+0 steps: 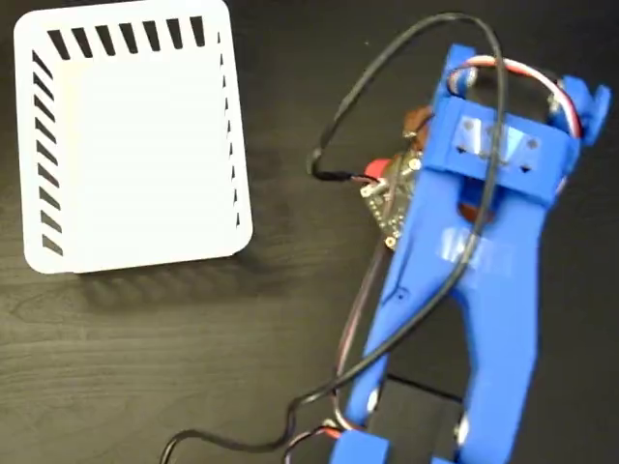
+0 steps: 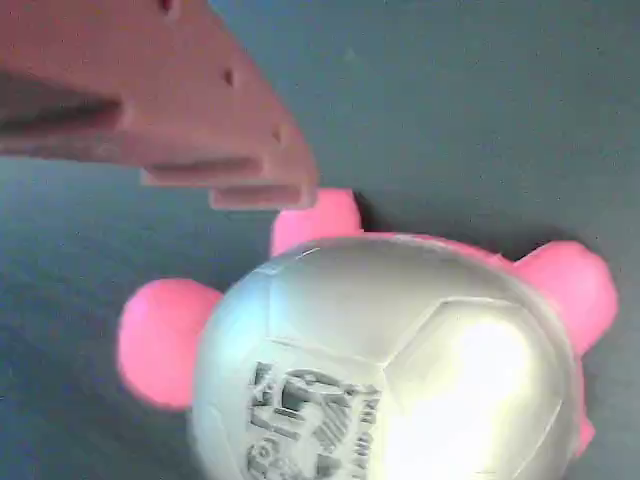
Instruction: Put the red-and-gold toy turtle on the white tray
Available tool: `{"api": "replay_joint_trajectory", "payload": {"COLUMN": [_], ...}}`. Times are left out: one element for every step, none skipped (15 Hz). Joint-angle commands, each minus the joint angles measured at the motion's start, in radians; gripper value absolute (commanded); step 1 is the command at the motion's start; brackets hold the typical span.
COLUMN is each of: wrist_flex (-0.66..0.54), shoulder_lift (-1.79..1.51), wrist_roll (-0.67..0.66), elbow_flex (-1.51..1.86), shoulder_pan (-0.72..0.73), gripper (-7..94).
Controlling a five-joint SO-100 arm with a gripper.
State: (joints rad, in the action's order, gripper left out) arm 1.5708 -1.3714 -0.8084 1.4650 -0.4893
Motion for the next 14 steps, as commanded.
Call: {"api": "replay_joint_trajectory", "payload": {"wrist_flex": [-0.063,-0.095,-0.121,-0.143,-0.178,-0.212,-0.238,-0.261,-0.281,-0.298,-0.311,-0.328,-0.339,-0.350], "shoulder_lift": [-0.029,-0.025,-0.021,-0.020,-0.017,-0.011,-0.008,-0.008,-0.006,-0.006,-0.003,-0.003,-0.002,0.000], "wrist_roll": [0.015,0.029,0.040,0.048,0.064,0.075,0.084,0.091,0.097,0.100,0.101,0.101,0.101,0.101], "elbow_flex": [0.055,0.077,0.094,0.110,0.129,0.146,0.164,0.181,0.196,0.212,0.229,0.244,0.253,0.265], "shoulder_pan": [-0.012,-0.014,-0.015,-0.015,-0.015,-0.012,-0.006,0.000,0.005,0.009,0.011,0.012,0.014,0.014], "gripper": [51,51,51,51,51,51,51,51,51,51,51,51,54,54]}}
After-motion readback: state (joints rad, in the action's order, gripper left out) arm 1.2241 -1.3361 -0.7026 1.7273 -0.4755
